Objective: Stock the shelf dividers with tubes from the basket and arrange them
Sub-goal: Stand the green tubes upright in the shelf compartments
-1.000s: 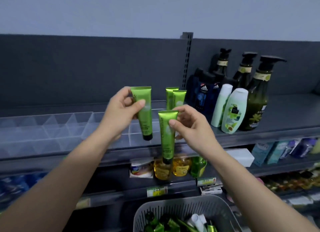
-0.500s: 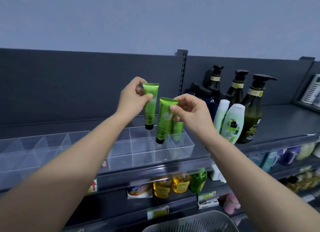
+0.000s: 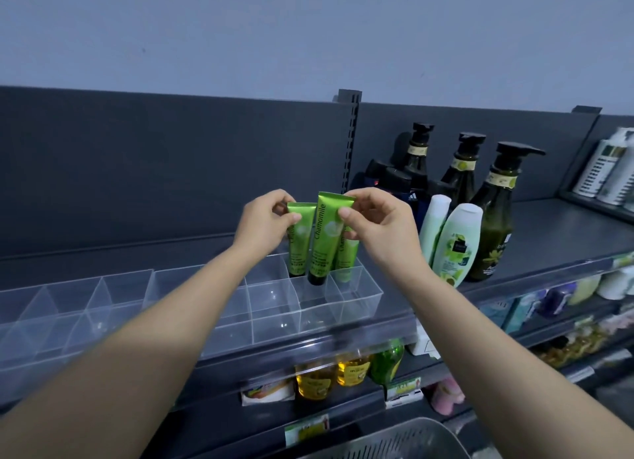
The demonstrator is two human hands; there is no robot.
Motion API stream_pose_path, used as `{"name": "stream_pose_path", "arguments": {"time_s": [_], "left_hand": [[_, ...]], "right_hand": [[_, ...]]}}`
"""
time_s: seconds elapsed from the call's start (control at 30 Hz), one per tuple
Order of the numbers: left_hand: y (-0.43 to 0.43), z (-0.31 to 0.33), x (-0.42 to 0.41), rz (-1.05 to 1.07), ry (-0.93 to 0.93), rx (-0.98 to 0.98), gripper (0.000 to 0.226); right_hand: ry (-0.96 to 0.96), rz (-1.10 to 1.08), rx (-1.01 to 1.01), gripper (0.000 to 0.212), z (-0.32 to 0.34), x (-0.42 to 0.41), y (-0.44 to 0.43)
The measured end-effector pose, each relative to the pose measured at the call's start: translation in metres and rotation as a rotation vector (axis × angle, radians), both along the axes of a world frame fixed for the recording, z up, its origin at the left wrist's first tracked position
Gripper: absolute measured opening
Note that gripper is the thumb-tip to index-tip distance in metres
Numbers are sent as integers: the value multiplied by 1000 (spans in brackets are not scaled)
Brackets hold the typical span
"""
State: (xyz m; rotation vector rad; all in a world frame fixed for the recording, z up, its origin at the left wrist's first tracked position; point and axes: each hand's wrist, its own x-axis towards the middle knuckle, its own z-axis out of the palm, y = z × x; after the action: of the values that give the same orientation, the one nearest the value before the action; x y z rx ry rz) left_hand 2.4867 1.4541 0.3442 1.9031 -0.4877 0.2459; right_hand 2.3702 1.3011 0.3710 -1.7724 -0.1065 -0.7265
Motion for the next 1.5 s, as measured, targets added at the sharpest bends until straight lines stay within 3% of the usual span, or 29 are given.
{"name": "stream_pose_path", "arguments": {"time_s": [0.27,0.4,0.73,1.03,1.33,1.5], "left_hand": [[-1,-7,4,-32,5,-14,24],[-1,-8,6,-45,19,-29,14],[4,-2,9,9,-45,34,12],[8,-1,11,18,-69,78,14],[9,-1,12,11,-60,80,13],[10,0,11,13,-55,104,14]], "right_hand": [[-29,-95,-75,16,2,17,-1],[-36,-119,-102,19,7,25,2],[97,-154,-195,28,-17,44,4],[156,-166,-294,12,-25,49,13],[202,-190,-330,14,-29,54,12],[192,-246,-448,18,-27,48,12]]}}
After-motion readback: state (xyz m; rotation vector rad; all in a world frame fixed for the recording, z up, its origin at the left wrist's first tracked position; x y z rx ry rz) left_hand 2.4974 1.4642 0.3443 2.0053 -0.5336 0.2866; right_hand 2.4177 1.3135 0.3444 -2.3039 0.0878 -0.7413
